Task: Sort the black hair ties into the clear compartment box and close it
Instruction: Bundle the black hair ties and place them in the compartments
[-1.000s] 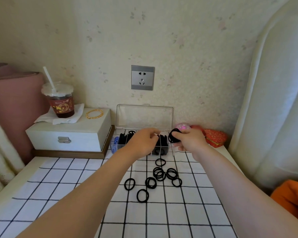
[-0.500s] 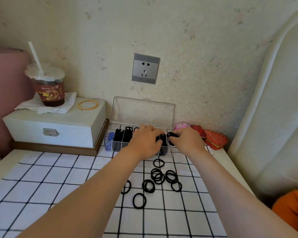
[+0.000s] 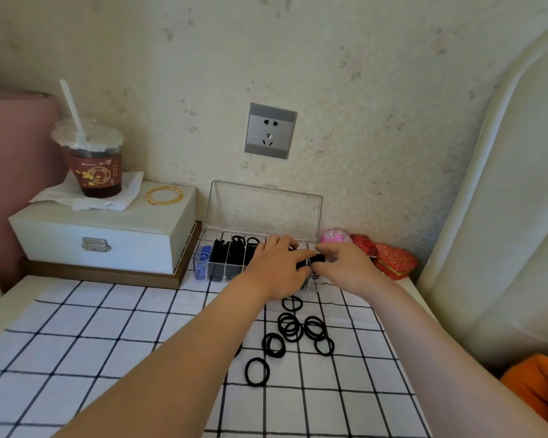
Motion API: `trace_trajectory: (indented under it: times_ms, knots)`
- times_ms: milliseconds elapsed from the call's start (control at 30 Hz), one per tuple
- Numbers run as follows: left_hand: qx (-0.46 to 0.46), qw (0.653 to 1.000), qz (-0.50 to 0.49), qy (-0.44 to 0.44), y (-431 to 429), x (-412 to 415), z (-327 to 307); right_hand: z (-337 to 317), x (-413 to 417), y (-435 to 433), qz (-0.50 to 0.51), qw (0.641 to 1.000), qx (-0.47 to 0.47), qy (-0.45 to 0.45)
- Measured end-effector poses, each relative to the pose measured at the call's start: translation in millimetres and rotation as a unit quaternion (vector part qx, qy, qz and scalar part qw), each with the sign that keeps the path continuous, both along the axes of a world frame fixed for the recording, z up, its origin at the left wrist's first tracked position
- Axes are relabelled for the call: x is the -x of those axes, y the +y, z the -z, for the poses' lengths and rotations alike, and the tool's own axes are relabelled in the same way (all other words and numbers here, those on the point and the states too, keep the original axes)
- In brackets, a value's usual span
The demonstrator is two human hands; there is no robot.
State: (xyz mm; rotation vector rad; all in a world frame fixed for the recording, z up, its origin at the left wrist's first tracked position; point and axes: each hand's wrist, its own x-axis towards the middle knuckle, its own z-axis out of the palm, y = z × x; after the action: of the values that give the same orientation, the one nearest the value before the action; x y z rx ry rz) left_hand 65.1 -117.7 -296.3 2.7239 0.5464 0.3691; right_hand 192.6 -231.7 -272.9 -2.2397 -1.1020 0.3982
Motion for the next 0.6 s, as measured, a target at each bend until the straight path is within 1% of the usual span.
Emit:
trace_trajectory:
  times_ms: [100, 200, 233, 267, 333, 400, 433, 500, 567, 600]
  knots:
    - [0.033, 0.999, 0.003, -0.030, 0.9, 0.4, -1.0, 7.9, 3.0, -13.1, -0.037, 0.995, -0.009, -0.097]
    - [0.066, 0.995, -0.010, -0.074, 1.0, 1.5, -0.8, 14.1, 9.4, -18.8, -0.045, 0.967, 0.063, -0.244]
    - [0.069, 0.994, -0.012, -0.079, 0.7, 1.7, -0.5, 13.9, 12.6, -18.3, -0.048, 0.955, 0.094, -0.276]
    - [0.066, 0.995, -0.009, -0.077, 0.2, 1.8, -0.1, 12.5, 15.8, -17.1, -0.048, 0.948, 0.120, -0.290]
    - [0.049, 0.997, 0.002, -0.065, -0.4, 2.9, 1.3, 9.4, 21.2, -12.1, -0.051, 0.943, 0.153, -0.290]
    - [0.029, 0.998, 0.011, -0.057, -0.3, 3.6, 2.8, 5.9, 23.1, -9.2, -0.057, 0.945, 0.160, -0.281]
    - [0.017, 0.998, 0.013, -0.052, 0.1, 3.8, 3.8, 4.9, 22.4, -8.2, -0.057, 0.949, 0.150, -0.273]
    - [-0.005, 0.999, 0.016, -0.036, 0.6, 3.8, 4.7, 2.0, 20.9, -9.1, -0.048, 0.961, 0.092, -0.257]
    - [-0.008, 1.000, 0.017, -0.024, 0.9, 3.1, 4.4, 0.6, 17.5, -11.9, -0.029, 0.962, 0.035, -0.269]
    - [-0.003, 1.000, 0.016, -0.023, 0.9, 3.1, 4.0, 0.6, 16.6, -13.6, -0.024, 0.958, 0.022, -0.285]
